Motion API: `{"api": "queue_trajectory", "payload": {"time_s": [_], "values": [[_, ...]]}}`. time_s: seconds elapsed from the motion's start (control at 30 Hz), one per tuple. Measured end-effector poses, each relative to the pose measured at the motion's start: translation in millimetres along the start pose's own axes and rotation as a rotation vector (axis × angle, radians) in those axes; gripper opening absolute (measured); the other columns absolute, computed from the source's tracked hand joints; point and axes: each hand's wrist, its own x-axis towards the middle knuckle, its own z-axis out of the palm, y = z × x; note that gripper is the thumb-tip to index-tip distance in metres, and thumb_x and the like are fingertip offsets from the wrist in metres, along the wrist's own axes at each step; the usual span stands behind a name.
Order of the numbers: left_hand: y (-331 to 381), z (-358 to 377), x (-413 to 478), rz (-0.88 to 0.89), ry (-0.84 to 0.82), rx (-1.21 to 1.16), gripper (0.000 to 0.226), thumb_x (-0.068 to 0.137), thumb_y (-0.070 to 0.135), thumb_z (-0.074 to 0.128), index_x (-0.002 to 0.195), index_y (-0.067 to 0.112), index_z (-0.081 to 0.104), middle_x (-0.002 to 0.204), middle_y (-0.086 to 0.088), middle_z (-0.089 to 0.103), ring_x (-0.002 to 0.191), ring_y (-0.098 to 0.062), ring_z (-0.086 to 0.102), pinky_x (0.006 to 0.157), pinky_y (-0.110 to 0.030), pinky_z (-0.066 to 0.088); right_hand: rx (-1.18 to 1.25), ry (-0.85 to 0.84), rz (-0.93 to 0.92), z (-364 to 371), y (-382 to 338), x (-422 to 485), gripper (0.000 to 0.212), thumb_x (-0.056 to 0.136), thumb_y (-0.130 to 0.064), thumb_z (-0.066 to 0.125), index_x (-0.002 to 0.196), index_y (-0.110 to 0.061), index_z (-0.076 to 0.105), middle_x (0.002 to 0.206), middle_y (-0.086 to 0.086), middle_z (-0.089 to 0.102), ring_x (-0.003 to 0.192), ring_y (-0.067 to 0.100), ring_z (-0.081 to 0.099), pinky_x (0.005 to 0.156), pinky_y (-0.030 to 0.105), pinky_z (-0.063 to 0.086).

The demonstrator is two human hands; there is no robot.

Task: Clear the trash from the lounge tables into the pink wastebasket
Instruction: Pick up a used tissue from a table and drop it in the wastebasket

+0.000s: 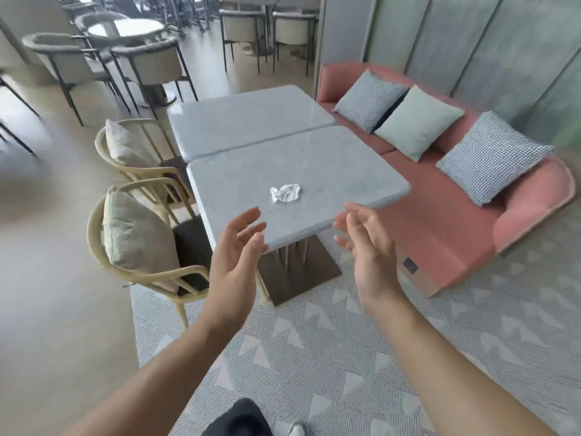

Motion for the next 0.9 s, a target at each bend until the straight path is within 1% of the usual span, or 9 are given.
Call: {"api": "queue_trajectory", "payload": {"time_s": [0.13,0.23,0.33,0.4,0.5,0.57,0.67,0.73,0.9], "values": [[-30,10,83,-0.020,0.005,-0.006,0.032,0.100,0.030,0.054,0.131,0.033,0.061,0.134,0.021,0.067,0.132,-0.012,0.063,0.100,-0.032,0.057,-0.025,0.010,0.009,15,25,78,0.046,0.088,-0.058,0.063,0.121,-0.026,0.069,0.113,-0.007,0.073,0.110,0.009,0.070,0.092,0.031,0.058],[-55,11,144,-0.037,0.011,-0.025,0.033,0.099,0.030,0.054,0.132,0.031,0.060,0.134,0.018,0.067,0.133,-0.012,0.062,0.102,-0.034,0.057,-0.041,0.024,0.021,33,45,132,0.044,0.085,-0.060,0.064,0.118,-0.031,0.069,0.116,-0.001,0.072,0.112,0.013,0.070,0.087,0.028,0.057],[-86,9,217,-0.056,-0.001,-0.020,0.034,0.100,0.031,0.053,0.133,0.030,0.059,0.137,0.015,0.065,0.134,-0.012,0.061,0.107,-0.038,0.055,-0.086,0.031,0.042,60,73,198,0.040,0.086,-0.060,0.064,0.118,-0.035,0.067,0.121,0.007,0.069,0.119,0.022,0.066,0.094,0.035,0.057],[-105,6,260,-0.086,-0.019,-0.001,0.035,0.101,0.032,0.051,0.136,0.027,0.058,0.138,0.014,0.065,0.134,-0.012,0.060,0.108,-0.040,0.054,-0.145,0.017,0.069,78,94,241,0.034,0.092,-0.055,0.063,0.120,-0.036,0.065,0.120,0.004,0.069,0.120,0.019,0.065,0.101,0.038,0.054],[-134,1,316,-0.119,-0.042,0.023,0.038,0.102,0.031,0.050,0.138,0.021,0.057,0.139,0.014,0.065,0.135,-0.011,0.060,0.111,-0.043,0.053,-0.243,0.000,0.085,100,129,296,0.036,0.093,-0.045,0.063,0.125,-0.029,0.064,0.116,-0.003,0.069,0.107,-0.007,0.063,0.092,0.013,0.048],[-156,-2,351,-0.163,-0.039,0.053,0.042,0.102,0.032,0.049,0.141,0.017,0.056,0.140,0.013,0.063,0.135,-0.010,0.060,0.112,-0.045,0.052,-0.314,-0.016,0.133,115,158,330,0.039,0.091,-0.045,0.063,0.126,-0.029,0.061,0.119,0.000,0.068,0.104,-0.011,0.061,0.087,0.008,0.046],[-187,-5,387,-0.236,-0.028,0.086,0.044,0.102,0.033,0.048,0.142,0.016,0.055,0.140,0.015,0.063,0.135,-0.009,0.059,0.112,-0.044,0.052,-0.440,-0.049,0.201,126,202,366,0.044,0.090,-0.047,0.067,0.130,-0.029,0.061,0.124,-0.003,0.063,0.113,-0.001,0.061,0.100,0.026,0.051],[-209,-6,407,-0.277,-0.032,0.114,0.043,0.102,0.034,0.048,0.141,0.017,0.055,0.139,0.015,0.063,0.135,-0.008,0.059,0.111,-0.044,0.052,-0.570,-0.111,0.211,128,234,388,0.050,0.093,-0.043,0.070,0.139,-0.025,0.058,0.131,-0.005,0.059,0.124,0.011,0.058,0.109,0.036,0.048],[-255,-11,437,-0.353,-0.021,0.163,0.037,0.103,0.034,0.048,0.138,0.025,0.056,0.139,0.018,0.063,0.133,-0.006,0.060,0.111,-0.042,0.053,-0.965,-0.307,0.268,135,313,430,0.074,0.096,-0.048,0.069,0.159,-0.025,0.039,0.155,0.007,0.041,0.145,0.031,0.037,0.117,0.044,0.038]]}}
